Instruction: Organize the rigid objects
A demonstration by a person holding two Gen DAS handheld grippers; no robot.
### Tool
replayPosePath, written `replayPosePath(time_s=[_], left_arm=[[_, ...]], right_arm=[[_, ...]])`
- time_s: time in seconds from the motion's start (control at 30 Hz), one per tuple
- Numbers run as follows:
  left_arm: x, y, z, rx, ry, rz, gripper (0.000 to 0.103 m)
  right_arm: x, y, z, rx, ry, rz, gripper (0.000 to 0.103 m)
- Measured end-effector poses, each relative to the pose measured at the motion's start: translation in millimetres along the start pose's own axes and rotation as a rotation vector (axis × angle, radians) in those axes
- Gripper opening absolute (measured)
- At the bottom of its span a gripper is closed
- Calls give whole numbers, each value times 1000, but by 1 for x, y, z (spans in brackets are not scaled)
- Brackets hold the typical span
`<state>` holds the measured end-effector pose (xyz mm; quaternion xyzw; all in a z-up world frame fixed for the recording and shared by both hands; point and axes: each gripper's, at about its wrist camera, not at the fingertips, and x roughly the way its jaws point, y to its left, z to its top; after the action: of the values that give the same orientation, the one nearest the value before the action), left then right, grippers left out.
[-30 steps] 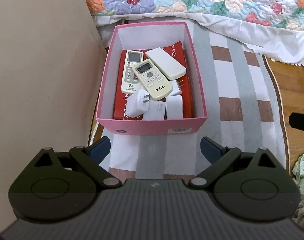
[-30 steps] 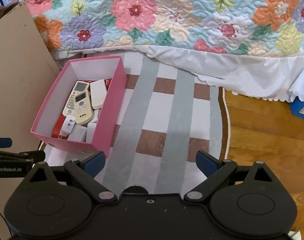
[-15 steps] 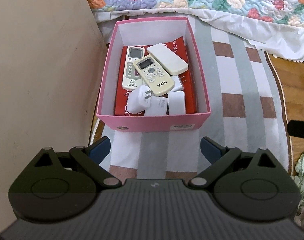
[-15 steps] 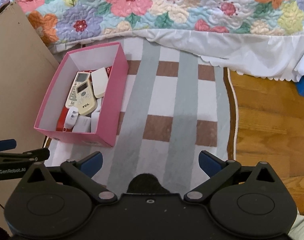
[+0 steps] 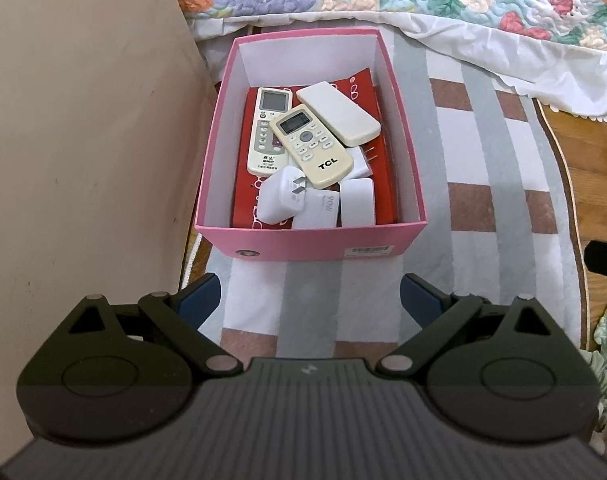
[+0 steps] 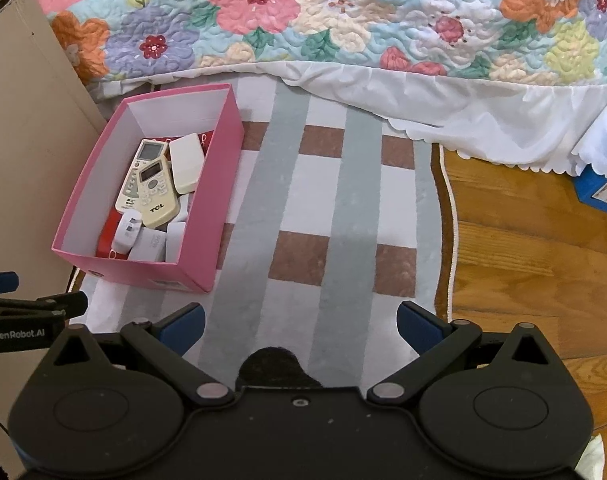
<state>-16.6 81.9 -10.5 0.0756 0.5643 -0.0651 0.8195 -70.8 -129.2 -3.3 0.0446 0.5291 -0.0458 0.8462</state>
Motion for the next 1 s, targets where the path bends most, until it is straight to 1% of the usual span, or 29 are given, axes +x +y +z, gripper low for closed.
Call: replayPosePath(time_s=[0.37, 0.5, 1.0], left_arm=[[8, 4, 1, -26, 32, 9, 97], [10, 4, 2, -19, 41, 22, 98], [11, 7, 1, -29, 51, 18, 98]], right_arm=[[0, 6, -1, -27, 3, -37, 103], [0, 7, -2, -30, 8, -39, 103], [-2, 5, -1, -25, 6, -43, 103]])
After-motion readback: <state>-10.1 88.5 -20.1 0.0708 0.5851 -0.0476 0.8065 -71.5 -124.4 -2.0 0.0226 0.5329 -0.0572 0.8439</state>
